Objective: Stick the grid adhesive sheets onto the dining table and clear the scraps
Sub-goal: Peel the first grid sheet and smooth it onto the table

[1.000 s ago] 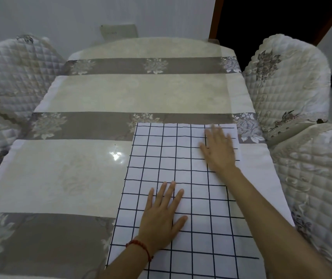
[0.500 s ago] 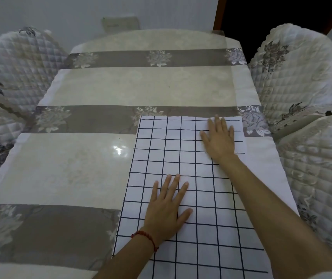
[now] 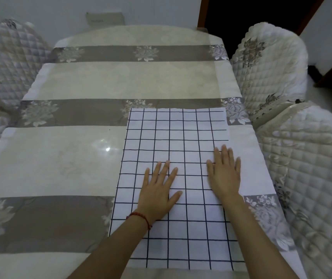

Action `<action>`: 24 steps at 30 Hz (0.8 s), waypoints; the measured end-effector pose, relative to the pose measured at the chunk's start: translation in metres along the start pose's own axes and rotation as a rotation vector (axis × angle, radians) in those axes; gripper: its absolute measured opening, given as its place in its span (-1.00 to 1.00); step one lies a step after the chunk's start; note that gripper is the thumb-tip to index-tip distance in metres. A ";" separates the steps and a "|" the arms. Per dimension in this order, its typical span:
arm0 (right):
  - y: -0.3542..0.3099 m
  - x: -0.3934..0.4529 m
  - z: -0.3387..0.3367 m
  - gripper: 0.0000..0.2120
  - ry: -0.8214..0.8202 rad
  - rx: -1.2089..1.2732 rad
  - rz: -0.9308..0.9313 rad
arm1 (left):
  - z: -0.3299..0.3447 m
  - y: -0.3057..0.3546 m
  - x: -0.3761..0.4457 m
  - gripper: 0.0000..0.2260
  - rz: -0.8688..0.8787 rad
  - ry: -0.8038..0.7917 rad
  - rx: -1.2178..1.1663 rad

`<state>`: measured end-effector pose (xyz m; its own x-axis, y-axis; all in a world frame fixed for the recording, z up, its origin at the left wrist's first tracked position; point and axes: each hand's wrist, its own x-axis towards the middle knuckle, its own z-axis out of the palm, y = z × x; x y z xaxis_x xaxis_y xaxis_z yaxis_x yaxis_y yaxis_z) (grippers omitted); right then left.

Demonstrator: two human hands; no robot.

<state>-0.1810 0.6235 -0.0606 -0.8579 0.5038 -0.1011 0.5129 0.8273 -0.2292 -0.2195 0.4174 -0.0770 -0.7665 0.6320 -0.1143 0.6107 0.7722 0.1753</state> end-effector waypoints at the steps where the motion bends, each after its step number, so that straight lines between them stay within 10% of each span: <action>1: -0.007 -0.010 0.000 -0.49 0.021 0.005 -0.010 | 0.001 0.000 0.000 -0.41 0.001 0.006 0.006; 6: -0.051 -0.084 0.021 -0.52 -0.013 0.024 -0.254 | 0.002 0.001 -0.002 -0.41 -0.003 0.022 0.014; 24: 0.004 -0.122 0.021 -0.46 0.028 -0.004 0.053 | 0.003 0.023 -0.028 -0.43 -0.106 0.078 -0.100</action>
<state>-0.0752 0.5598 -0.0698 -0.8285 0.5533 -0.0858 0.5574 0.8004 -0.2206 -0.1832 0.4173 -0.0730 -0.8408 0.5379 -0.0618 0.5062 0.8214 0.2628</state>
